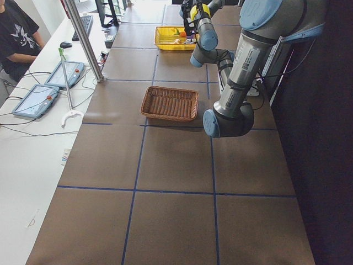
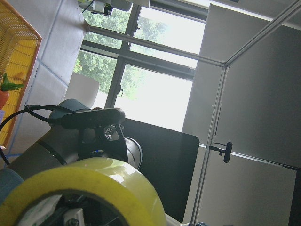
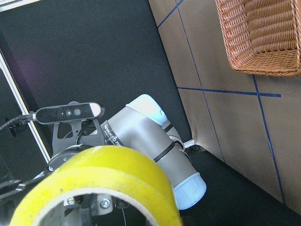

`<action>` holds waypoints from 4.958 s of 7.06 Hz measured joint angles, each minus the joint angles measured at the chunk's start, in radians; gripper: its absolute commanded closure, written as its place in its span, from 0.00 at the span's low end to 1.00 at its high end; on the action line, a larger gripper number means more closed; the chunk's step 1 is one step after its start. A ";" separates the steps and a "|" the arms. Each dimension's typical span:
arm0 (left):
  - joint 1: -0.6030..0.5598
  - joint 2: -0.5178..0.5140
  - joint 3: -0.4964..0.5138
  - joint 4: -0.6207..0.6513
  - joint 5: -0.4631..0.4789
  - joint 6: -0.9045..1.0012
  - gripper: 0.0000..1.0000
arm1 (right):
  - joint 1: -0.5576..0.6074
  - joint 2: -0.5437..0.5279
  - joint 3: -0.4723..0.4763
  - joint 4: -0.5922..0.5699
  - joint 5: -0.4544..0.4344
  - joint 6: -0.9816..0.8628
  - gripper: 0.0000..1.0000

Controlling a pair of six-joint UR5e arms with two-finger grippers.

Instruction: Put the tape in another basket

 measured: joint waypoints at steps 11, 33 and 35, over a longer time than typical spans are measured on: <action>-0.082 0.134 -0.010 0.146 -0.035 0.036 1.00 | 0.179 -0.144 -0.029 0.028 0.019 -0.113 0.00; -0.292 0.057 0.211 1.392 -0.404 0.946 0.00 | 0.507 -0.390 -0.198 -0.732 0.151 -1.342 0.00; -0.455 0.103 0.107 1.479 -0.535 1.162 0.00 | 0.585 -0.391 -0.199 -0.833 0.194 -1.456 0.00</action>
